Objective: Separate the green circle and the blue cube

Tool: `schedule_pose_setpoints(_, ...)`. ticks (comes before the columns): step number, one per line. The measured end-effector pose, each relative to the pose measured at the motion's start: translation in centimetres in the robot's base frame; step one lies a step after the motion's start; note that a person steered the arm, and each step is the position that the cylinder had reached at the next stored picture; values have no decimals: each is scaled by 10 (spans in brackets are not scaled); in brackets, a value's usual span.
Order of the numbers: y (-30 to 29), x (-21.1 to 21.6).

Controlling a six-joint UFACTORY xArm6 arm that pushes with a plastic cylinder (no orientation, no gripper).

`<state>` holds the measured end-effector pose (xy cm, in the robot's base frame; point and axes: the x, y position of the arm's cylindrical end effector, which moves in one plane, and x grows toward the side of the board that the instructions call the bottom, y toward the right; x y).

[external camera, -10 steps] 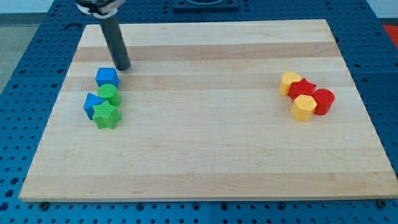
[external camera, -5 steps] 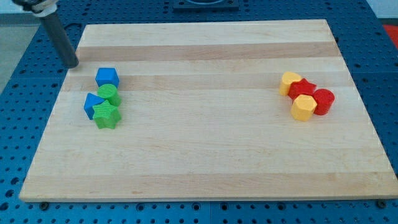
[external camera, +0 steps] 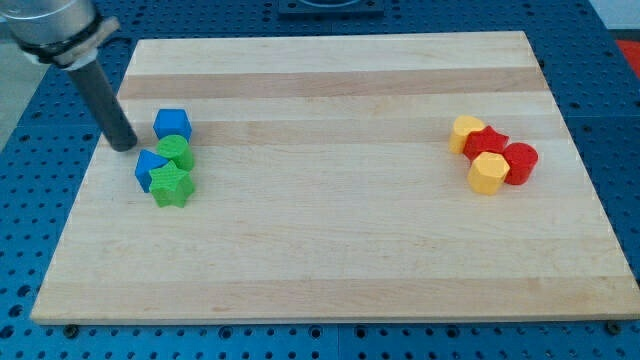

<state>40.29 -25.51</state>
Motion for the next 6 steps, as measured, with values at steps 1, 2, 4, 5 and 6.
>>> schedule_pose_setpoints(1, 3, 0)
schedule_pose_setpoints(2, 16, 0)
schedule_pose_setpoints(4, 65, -2)
schedule_pose_setpoints(5, 65, -2)
schedule_pose_setpoints(6, 64, -2)
